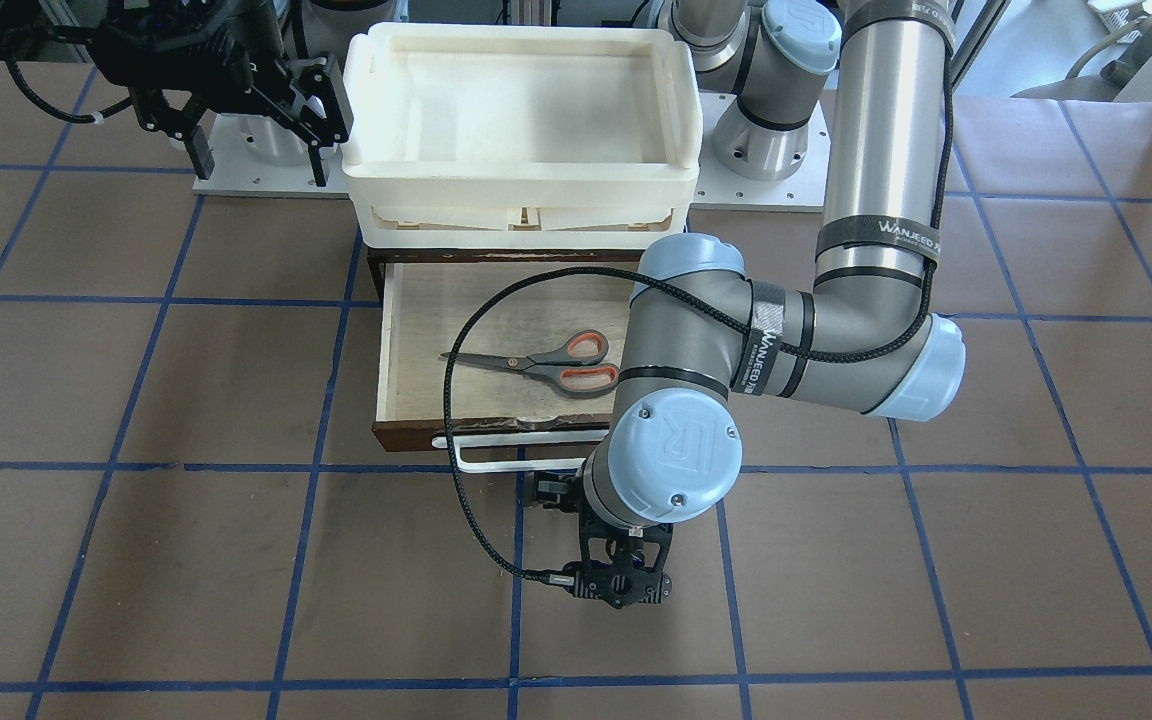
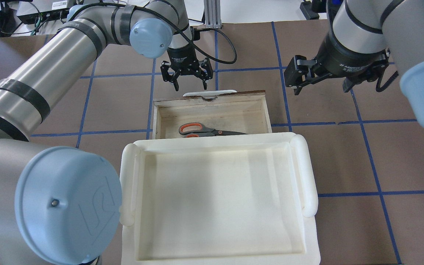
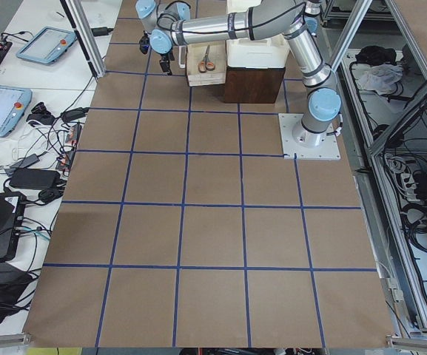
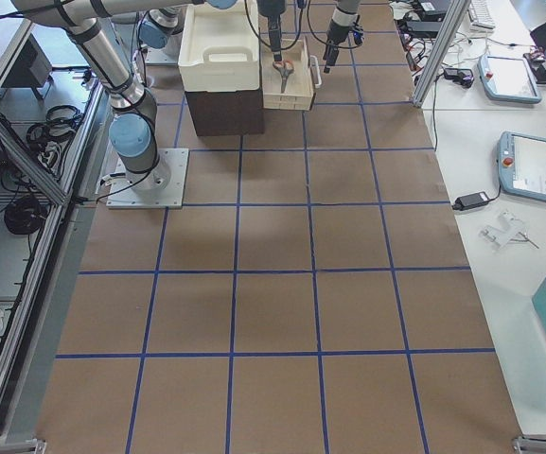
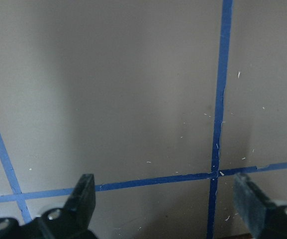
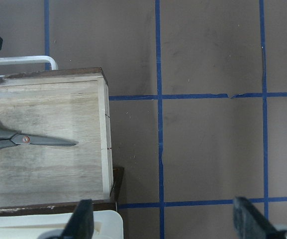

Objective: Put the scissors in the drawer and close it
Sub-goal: 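Move the left gripper above the drawer's white handle, then push the drawer closed toward the robot's far side with the left gripper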

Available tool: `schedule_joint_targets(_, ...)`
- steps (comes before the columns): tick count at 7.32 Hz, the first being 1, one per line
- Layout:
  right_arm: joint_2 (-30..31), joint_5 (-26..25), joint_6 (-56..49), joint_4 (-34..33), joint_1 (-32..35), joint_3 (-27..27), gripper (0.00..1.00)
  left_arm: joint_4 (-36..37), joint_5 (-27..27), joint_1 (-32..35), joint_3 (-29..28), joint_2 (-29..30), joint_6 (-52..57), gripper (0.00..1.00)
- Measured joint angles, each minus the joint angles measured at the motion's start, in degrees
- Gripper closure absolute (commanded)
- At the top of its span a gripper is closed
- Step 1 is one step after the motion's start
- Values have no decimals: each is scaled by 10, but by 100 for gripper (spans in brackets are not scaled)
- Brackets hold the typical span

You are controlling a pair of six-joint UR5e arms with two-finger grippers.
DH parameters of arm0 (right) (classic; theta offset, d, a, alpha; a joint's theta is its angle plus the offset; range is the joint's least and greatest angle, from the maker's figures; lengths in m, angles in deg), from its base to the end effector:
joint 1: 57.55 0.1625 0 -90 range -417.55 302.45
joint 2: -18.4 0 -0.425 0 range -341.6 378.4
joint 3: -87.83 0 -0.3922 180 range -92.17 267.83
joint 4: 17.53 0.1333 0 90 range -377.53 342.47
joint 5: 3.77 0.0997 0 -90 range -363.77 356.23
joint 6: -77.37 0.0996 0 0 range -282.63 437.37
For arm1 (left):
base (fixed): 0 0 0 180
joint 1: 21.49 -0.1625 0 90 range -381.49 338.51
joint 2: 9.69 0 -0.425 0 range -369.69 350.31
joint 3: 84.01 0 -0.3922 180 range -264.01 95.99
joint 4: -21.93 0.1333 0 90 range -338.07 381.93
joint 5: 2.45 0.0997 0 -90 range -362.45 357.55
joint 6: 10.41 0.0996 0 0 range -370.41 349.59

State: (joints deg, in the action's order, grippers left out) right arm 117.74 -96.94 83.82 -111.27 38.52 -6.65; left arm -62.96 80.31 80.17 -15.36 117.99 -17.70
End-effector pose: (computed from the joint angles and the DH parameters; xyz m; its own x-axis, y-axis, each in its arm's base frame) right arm 0.1731 -0.4193 0.5317 -0.9992 0.0137 0.0375 0.0077 0.9879 -0.1547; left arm -0.2873 -0.6705 0.2723 -0.9938 0.0532 0.0979 0.0727 0.9753 0.2087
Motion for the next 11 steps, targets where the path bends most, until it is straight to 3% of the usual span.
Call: schedule_joint_targets(11, -4, 1, -5, -6, 0, 0, 0, -84, -27, -4, 6, -13, 0, 0)
